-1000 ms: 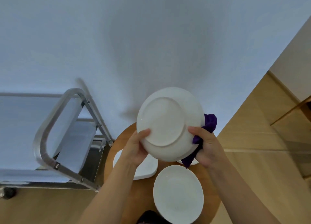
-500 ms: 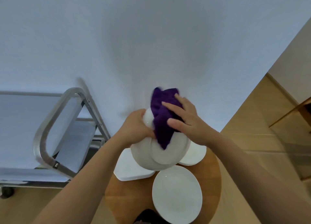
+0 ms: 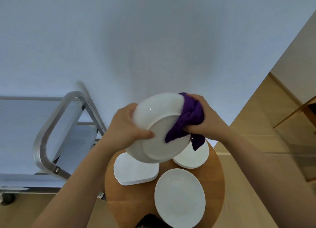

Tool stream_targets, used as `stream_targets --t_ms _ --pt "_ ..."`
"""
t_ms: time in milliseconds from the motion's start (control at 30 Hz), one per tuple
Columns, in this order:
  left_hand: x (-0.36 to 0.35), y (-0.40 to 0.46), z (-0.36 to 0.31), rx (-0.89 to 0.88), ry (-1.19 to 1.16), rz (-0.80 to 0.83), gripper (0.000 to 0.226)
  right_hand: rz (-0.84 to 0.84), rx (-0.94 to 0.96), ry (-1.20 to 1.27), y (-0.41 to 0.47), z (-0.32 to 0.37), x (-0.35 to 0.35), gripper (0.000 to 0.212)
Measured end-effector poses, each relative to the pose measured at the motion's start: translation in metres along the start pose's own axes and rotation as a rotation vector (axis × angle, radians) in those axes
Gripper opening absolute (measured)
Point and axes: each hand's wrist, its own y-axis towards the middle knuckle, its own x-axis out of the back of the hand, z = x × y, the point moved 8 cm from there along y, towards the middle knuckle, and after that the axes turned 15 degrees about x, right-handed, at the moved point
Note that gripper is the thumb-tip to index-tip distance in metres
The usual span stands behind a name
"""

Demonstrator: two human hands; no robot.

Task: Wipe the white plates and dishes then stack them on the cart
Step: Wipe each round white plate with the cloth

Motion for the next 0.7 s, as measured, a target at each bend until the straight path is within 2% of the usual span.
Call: stream_targets --t_ms 167,267,333,400,467,500,533,600,700 --pt "0.007 0.001 0.002 0.052 -0.519 -0.063 0.071 -0.531 -0.073 0.507 -0.033 -0.022 -0.013 0.075" --pt "-0.009 -0.003 0.004 0.075 -0.673 -0.087 0.071 -0.72 -0.211 0.628 -0.043 -0.036 -0.024 0.081" --pt "-0.011 -0.001 0.002 0.018 -0.653 0.019 0.065 -0.696 -0.251 0.626 -0.041 -0.038 -0.014 0.075" --pt "-0.015 0.004 -0.002 0.026 -0.649 0.304 0.071 -0.6 -0.26 0.6 -0.038 -0.037 0.003 0.067" --pt "-0.025 0.007 0.005 0.202 -0.703 0.596 0.093 -0.48 -0.273 0.534 -0.032 -0.035 0.016 0.062" --pt "-0.032 0.008 0.009 0.283 -0.727 0.688 0.098 -0.429 -0.284 0.497 -0.029 -0.034 0.019 0.061" --pt "-0.038 0.008 0.011 0.336 -0.742 0.732 0.099 -0.39 -0.302 0.468 -0.026 -0.033 0.021 0.06" --pt "-0.048 0.012 0.012 0.355 -0.778 0.722 0.092 -0.365 -0.341 0.432 -0.022 -0.033 0.023 0.059" --pt "-0.051 0.018 0.014 0.318 -0.882 0.593 0.063 -0.454 -0.374 0.437 -0.027 -0.035 0.024 0.047"
